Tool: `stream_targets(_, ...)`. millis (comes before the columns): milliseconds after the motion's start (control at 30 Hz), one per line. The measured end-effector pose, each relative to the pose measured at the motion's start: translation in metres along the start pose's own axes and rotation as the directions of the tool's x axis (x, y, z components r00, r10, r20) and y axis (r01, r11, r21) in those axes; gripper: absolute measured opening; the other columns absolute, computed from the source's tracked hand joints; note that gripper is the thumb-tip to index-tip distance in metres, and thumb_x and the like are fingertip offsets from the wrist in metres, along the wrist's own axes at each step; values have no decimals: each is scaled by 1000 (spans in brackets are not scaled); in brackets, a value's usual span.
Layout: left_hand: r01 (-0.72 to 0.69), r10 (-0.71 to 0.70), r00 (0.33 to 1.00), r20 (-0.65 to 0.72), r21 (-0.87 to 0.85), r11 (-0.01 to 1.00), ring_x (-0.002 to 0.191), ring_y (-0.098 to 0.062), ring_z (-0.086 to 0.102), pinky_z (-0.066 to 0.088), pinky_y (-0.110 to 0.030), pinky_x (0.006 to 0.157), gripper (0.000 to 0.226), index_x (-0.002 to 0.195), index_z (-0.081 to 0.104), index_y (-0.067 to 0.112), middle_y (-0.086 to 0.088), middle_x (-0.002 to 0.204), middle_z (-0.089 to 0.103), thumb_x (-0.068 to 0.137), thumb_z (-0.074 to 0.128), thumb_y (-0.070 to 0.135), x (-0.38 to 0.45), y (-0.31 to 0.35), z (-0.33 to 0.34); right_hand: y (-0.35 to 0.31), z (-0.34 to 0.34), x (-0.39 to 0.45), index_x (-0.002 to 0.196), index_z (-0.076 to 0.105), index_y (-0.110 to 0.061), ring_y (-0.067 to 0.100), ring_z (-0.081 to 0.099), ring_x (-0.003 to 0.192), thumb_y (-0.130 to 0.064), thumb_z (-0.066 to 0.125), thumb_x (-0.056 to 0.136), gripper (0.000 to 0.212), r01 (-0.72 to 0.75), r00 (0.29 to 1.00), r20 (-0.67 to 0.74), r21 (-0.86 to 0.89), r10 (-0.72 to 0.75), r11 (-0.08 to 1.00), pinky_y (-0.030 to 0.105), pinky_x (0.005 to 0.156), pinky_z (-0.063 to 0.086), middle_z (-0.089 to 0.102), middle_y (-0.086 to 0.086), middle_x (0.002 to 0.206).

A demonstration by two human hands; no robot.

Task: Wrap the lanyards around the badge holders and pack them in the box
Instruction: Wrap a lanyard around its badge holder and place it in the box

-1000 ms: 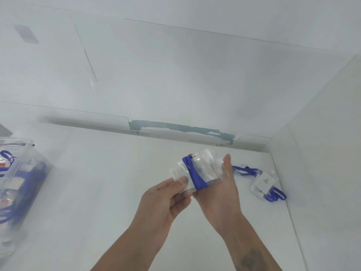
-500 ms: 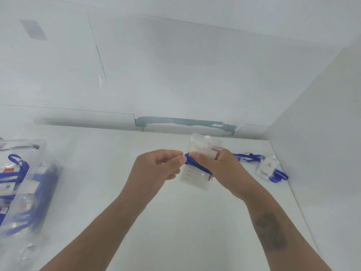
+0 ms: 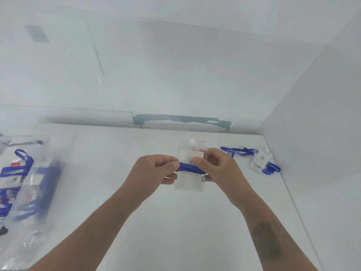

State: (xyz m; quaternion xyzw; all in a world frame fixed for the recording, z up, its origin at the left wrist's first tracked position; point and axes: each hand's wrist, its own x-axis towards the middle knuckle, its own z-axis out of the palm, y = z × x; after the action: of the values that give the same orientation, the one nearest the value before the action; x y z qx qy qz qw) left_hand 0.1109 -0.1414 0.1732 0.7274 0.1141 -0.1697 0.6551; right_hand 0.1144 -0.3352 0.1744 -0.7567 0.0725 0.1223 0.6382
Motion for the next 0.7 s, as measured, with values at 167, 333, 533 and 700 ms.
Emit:
stream_targets(167, -7, 8, 999, -48, 14, 1000, 69, -13, 69, 61, -32, 77, 10, 93, 77, 13, -2, 74, 73, 90, 67, 14, -4, -4, 5, 14, -13, -17, 103, 72, -20, 15, 68, 70, -13, 69, 89, 16, -11, 1000, -18, 102, 13, 995, 30, 73, 61, 75, 0, 85)
stream_targets(333, -19, 20, 999, -50, 21, 1000, 72, -15, 71, 60, -35, 82, 11, 97, 76, 11, -4, 79, 75, 89, 69, 14, -9, -10, -7, 18, -6, -18, 101, 73, -22, 17, 71, 72, -8, 69, 88, 20, 8, 1000, -1, 100, -8, 995, 27, 73, 60, 75, 0, 82)
stream_targets(533, -17, 16, 1000, 20, 47, 999, 78, -21, 73, 61, -36, 82, 9, 94, 77, 12, -6, 85, 76, 87, 71, 15, -16, -22, -49, 24, 33, -23, 102, 74, -20, 19, 71, 71, -7, 69, 88, 20, 12, 1000, -11, 97, -11, 995, 25, 70, 60, 76, 8, 85)
stream_targets(700, 9, -12, 999, 51, 58, 998, 79, -23, 74, 60, -37, 80, 8, 92, 77, 13, -8, 85, 77, 86, 72, 13, -21, -47, -107, 31, 93, -31, 104, 74, -16, 19, 71, 71, -8, 69, 88, 19, -1, 1000, -9, 70, 2, 998, 26, 70, 60, 75, 12, 85)
